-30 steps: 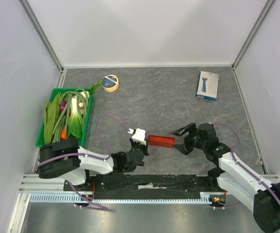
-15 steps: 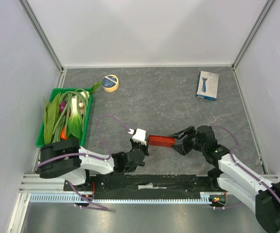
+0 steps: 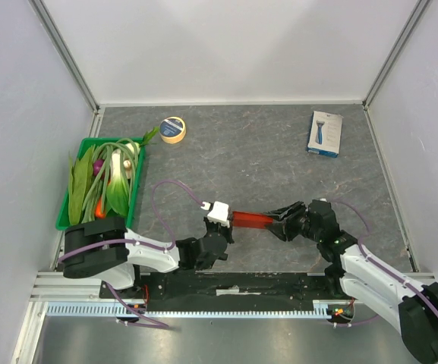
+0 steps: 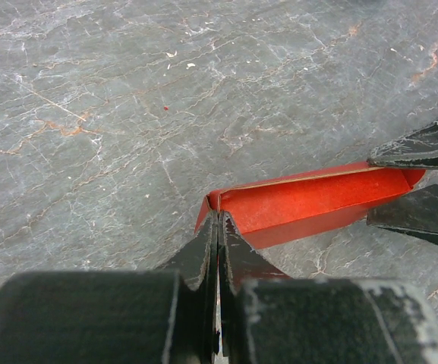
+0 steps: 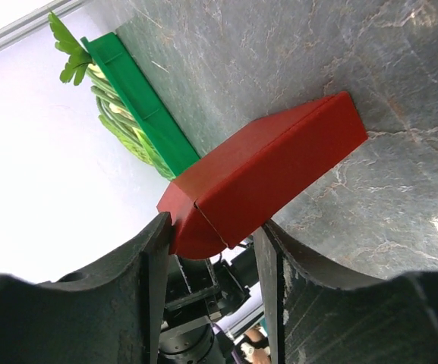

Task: Fold the paper box

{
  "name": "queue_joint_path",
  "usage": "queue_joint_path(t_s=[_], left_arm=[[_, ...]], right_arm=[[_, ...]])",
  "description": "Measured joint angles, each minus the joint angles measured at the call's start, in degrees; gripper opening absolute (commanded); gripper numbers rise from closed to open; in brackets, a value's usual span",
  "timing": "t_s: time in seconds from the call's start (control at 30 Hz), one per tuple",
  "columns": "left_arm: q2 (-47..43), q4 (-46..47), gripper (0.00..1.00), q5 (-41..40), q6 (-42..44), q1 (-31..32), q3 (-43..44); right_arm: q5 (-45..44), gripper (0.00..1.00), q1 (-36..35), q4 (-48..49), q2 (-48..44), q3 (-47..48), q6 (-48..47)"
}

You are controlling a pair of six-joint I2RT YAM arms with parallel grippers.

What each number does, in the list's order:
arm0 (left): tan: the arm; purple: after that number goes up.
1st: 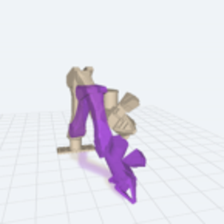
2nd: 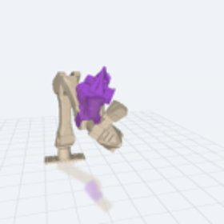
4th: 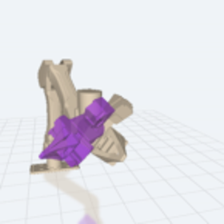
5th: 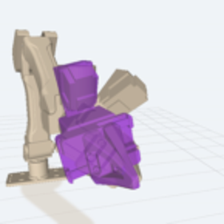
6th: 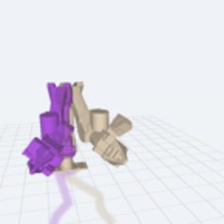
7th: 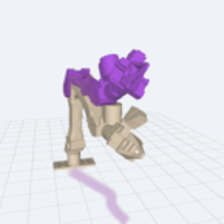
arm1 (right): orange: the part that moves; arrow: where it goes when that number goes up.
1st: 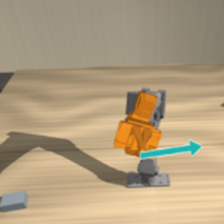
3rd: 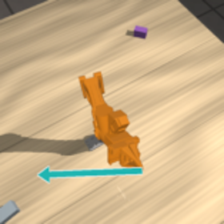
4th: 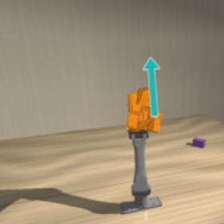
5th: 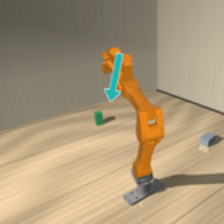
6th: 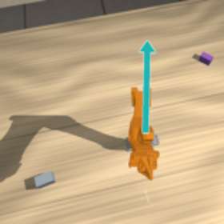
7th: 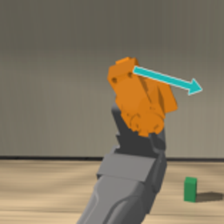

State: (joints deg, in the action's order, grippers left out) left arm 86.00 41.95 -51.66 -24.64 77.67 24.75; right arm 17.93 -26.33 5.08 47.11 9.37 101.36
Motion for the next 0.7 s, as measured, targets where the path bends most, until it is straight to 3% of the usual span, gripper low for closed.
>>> queue_joint_path(t_s=[0.07, 0.3, 0.7], left_arm=[[0.26, 0.11, 0.02, -0.37, 0.0, 0.11, 0.11], [0.59, 0.2, 0.04, -0.9, -0.07, 0.37, 0.28], [-2.71, -2.36, 0.49, 5.79, -1.14, 0.72, -4.7]], right_arm=[[0.02, 0.43, -0.15, 1.55, -0.22, -0.92, 0.76], [-0.07, 0.35, -0.39, 7.72, -0.92, -4.57, 3.54], [-1.38, 0.28, -0.57, 11.76, 3.58, -5.33, 3.61]])
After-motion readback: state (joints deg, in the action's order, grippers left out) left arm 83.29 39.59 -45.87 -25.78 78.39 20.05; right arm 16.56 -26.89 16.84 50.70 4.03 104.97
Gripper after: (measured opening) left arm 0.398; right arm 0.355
